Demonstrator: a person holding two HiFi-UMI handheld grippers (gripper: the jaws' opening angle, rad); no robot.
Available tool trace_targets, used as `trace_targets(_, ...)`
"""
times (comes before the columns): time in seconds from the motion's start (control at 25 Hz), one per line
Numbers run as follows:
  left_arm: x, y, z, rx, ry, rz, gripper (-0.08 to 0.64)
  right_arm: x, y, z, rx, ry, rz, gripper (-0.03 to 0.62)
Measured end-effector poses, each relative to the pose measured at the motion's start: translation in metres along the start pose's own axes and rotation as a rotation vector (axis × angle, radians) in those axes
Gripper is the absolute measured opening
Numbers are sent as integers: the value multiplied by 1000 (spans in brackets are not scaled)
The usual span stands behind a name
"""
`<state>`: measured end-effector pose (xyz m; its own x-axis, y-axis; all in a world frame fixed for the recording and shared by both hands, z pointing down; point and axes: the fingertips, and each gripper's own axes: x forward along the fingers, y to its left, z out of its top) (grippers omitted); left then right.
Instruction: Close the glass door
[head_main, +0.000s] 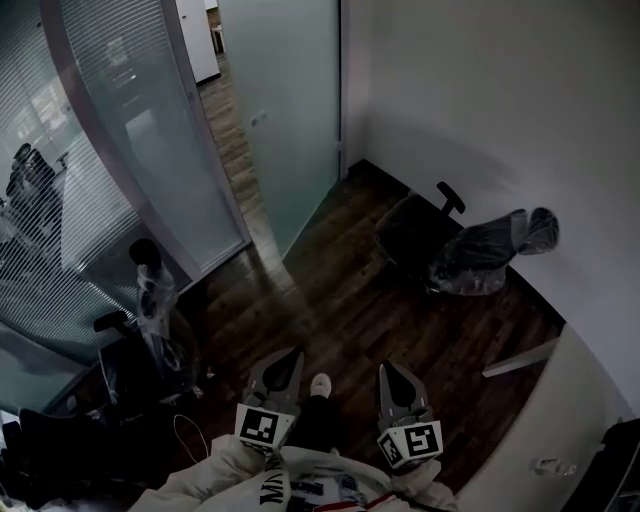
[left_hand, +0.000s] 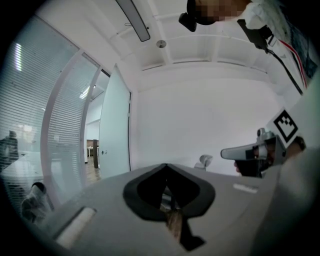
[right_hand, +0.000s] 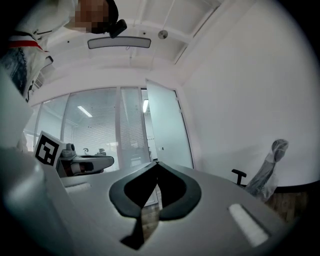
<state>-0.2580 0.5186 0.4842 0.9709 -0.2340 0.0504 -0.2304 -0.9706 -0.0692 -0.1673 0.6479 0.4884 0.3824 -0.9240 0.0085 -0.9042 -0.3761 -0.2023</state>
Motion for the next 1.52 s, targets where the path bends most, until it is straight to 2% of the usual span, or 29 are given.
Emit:
trace_targets(0.28, 79, 32, 10, -31, -7, -65, 3, 73, -35, 2, -19, 19, -28, 6)
trace_targets(0.56, 150, 89, 12, -19, -14, -66, 2, 168, -56, 14, -27, 20, -16, 6)
trace_targets(0.72, 187, 122, 11, -39, -6, -69, 3, 222, -64, 14, -31, 31, -7, 6)
trace_targets(0.88, 219, 156, -2, -36, -9, -78, 3, 269, -70, 9, -43, 52, -14, 6)
trace_targets(1.04, 245, 170, -6, -43, -10, -88, 2, 294, -79, 9, -53, 60, -21, 6)
trace_targets(1.32, 288, 169, -7, -60, 8, -125, 3, 310, -113, 14, -58, 75, -83, 6)
trace_targets(1.52, 326, 175, -11, -46, -9, -79, 3, 334, -149, 13, -32, 63, -79, 6)
